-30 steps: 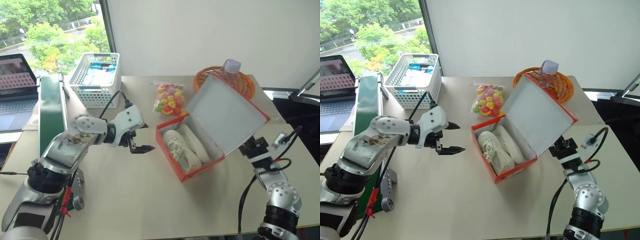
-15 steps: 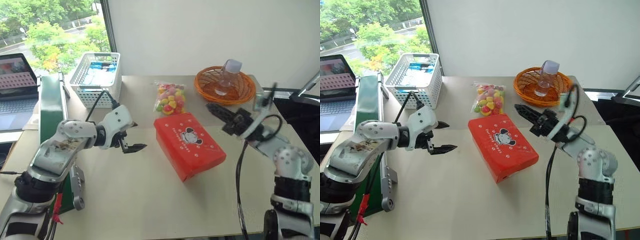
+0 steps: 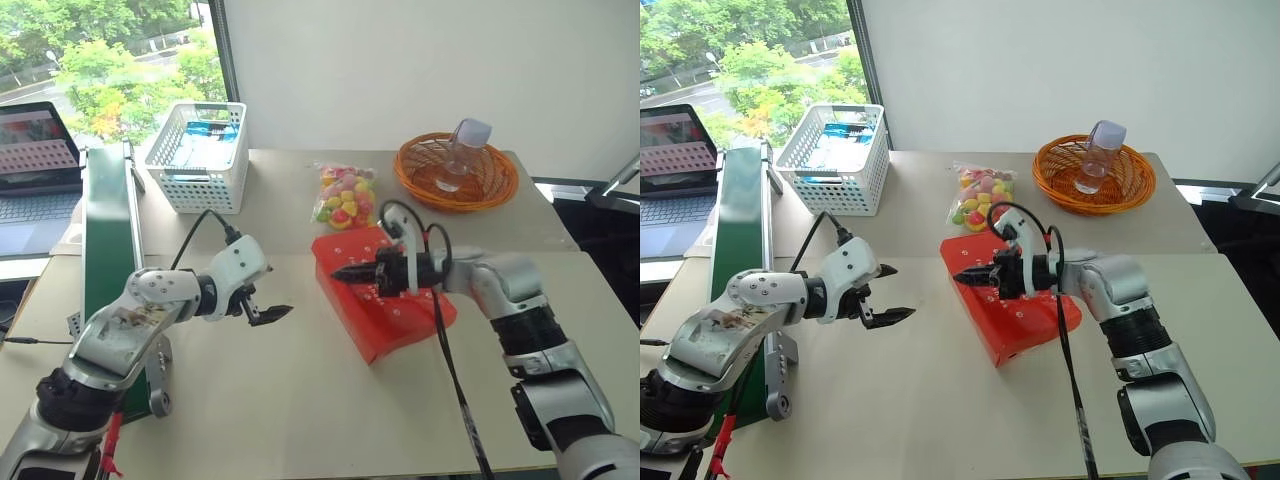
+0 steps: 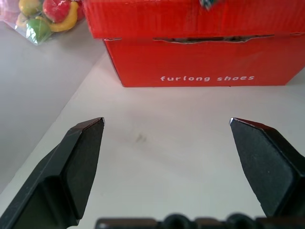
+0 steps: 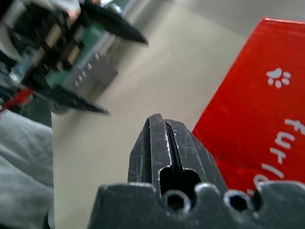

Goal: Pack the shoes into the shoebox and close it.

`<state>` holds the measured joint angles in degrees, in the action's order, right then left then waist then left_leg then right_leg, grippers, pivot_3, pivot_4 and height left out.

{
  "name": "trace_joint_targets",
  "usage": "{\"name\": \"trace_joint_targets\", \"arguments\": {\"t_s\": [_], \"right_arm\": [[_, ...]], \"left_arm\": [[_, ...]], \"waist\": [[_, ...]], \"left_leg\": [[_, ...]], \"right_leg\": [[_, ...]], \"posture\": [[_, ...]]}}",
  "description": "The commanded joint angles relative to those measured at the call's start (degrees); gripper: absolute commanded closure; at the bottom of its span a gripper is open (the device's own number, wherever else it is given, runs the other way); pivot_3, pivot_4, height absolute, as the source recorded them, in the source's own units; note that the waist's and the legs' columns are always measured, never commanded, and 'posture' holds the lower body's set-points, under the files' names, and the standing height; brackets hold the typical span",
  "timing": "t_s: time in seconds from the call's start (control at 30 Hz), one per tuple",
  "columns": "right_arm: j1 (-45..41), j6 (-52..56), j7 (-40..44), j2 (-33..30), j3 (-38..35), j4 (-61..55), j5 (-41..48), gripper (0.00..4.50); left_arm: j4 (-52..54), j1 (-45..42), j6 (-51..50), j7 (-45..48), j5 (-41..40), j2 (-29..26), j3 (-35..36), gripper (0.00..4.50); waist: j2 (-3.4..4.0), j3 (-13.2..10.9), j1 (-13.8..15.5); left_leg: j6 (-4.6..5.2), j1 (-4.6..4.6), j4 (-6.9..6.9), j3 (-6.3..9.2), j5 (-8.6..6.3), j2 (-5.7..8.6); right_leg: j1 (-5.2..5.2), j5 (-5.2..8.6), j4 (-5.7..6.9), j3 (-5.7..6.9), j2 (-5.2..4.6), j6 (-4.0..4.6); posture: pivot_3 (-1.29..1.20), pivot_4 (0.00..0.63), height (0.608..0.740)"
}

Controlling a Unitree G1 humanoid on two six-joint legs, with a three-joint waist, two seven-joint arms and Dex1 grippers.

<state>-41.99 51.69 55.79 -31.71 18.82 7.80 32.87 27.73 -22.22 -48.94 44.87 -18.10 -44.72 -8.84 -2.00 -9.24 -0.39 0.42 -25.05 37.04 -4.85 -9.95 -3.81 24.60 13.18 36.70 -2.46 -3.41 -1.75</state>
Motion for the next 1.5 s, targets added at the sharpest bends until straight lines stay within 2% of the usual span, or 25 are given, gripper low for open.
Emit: {"name": "trace_joint_targets", "arguments": {"t_s": [0.03,0.13,0.3,0.37,0.43,0.6,0.63,0.7,0.8,0.9,1.0,1.33,1.37,1.5], "right_arm": [[1.5,-2.1,2.5,-0.2,5.4,2.9,-6.1,4.45],[1.3,-4.7,1.2,0.3,7.6,6.3,-11.4,4.45],[1.0,-9.3,0.7,0.8,10.1,10.1,-17.9,4.45],[0.7,-7.8,2.1,1.1,7.0,7.1,-15.1,4.45],[0.7,-7.4,3.5,0.7,3.5,2.8,-11.9,4.45],[5.5,-11.9,8.2,-4.7,-0.8,-10.9,-10.0,4.45],[6.6,-13.5,8.1,-5.5,-2.1,-13.1,-9.9,4.45],[8.9,-13.8,7.7,-5.9,-7.1,-16.8,-6.5,4.45],[12.4,-18.5,7.9,-7.6,-10.7,-19.6,-7.3,4.45],[13.0,-16.0,6.6,-9.4,-12.4,-19.5,-7.4,4.45],[13.8,-12.4,7.9,-13.7,-16.4,-21.1,-4.5,3.73],[16.3,-11.7,4.6,-18.0,-23.7,-23.9,-2.8,0.18],[16.5,-11.7,4.6,-18.1,-23.9,-24.0,-2.7,0.03],[18.0,-13.3,4.8,-18.4,-24.5,-24.1,-3.7,0.03]], "left_arm": [[2.8,0.3,0.1,-1.4,0.2,0.3,0.7,0.0],[3.1,0.6,0.0,-1.8,0.2,0.2,0.7,0.0],[3.3,0.6,-0.1,-2.6,-0.1,0.7,0.6,0.0],[3.4,0.7,0.0,-2.7,-0.2,0.9,0.7,0.0],[3.9,1.2,0.4,-1.9,-1.6,1.4,1.4,0.0],[4.9,0.6,1.5,-1.2,-4.3,3.0,3.1,0.0],[4.9,0.5,2.0,-1.0,-4.6,3.1,3.3,0.0],[5.0,0.7,3.8,-0.7,-4.8,3.4,3.7,0.0],[4.9,1.3,4.8,-1.1,-5.2,4.1,4.4,0.0],[4.9,1.9,4.6,-0.7,-6.2,4.0,4.9,0.0],[4.5,2.3,4.3,-0.3,-6.5,3.6,4.5,0.0],[4.3,4.3,5.3,0.1,-6.7,2.5,5.2,0.0],[4.6,4.5,5.1,-0.1,-6.9,2.5,5.3,0.0],[5.9,5.7,4.7,-1.1,-7.6,3.1,5.3,0.0]], "waist": [[0.0,0.0,-0.2],[-0.08,0.1,-0.3],[-0.48,0.6,-0.4],[-0.61,0.7,-0.4],[-0.61,0.7,-0.2],[-0.59,0.7,0.2],[-0.59,0.7,0.3],[-0.6,0.7,0.4],[-0.6,0.7,0.4],[-0.6,0.7,0.4],[-0.58,0.7,0.4],[-0.58,0.7,0.3],[-0.58,0.6,0.3],[-0.58,0.7,0.3]], "left_leg": [[0.0,0.0,0.0,0.0,0.0,0.0],[0.0,0.08,0.0,0.01,0.0,-0.01],[-0.03,0.76,-0.02,-0.05,-0.02,-0.06],[-0.48,0.98,-0.03,-0.06,-0.28,-0.09],[-0.5,1.02,-0.03,-0.08,-0.29,-0.1],[-0.45,0.42,-0.03,-0.12,-0.24,-0.08],[-0.09,0.37,-0.04,-0.12,-0.03,-0.08],[-0.12,0.23,-0.08,-0.1,-0.15,-0.06],[-0.12,0.09,-0.13,-0.06,-0.28,-0.07],[-0.11,0.09,-0.13,-0.06,-0.29,-0.06],[-0.12,0.13,-0.09,-0.07,-0.27,-0.06],[-0.13,0.13,-0.08,-0.07,-0.27,-0.05],[-0.13,0.13,-0.08,-0.07,-0.27,-0.06],[-0.13,0.15,-0.08,-0.04,-0.27,-0.06]], "right_leg": [[0.0,0.0,0.01,0.0,0.01,0.0],[-0.06,0.0,0.03,0.0,0.02,0.0],[-0.54,0.37,0.02,-0.01,0.0,0.11],[-0.52,0.35,0.02,-0.01,-0.02,0.14],[-0.51,0.32,0.02,0.0,-0.06,0.19],[-0.26,0.14,0.06,0.0,-0.09,0.49],[-0.24,0.21,0.05,0.0,-0.08,0.4],[-0.14,0.21,0.03,0.0,-0.06,0.09],[-0.02,0.28,0.0,0.01,-0.01,0.08],[-0.02,0.29,0.0,0.02,-0.01,0.07],[-0.05,0.29,0.0,0.01,-0.02,0.08],[-0.07,0.3,-0.04,-0.01,-0.03,0.07],[-0.07,0.3,-0.03,-0.01,-0.03,0.07],[-0.1,0.3,-0.03,0.01,-0.02,0.08]], "posture": [[0.0,0.15,0.74],[0.0,0.15,0.74],[0.0,0.15,0.74],[0.0,0.15,0.74],[0.0,0.15,0.74],[0.0,0.15,0.74],[0.0,0.15,0.74],[0.0,0.15,0.74],[0.0,0.15,0.74],[0.0,0.15,0.74],[0.0,0.15,0.74],[0.0,0.15,0.74],[0.0,0.15,0.74],[0.0,0.15,0.74]]}}
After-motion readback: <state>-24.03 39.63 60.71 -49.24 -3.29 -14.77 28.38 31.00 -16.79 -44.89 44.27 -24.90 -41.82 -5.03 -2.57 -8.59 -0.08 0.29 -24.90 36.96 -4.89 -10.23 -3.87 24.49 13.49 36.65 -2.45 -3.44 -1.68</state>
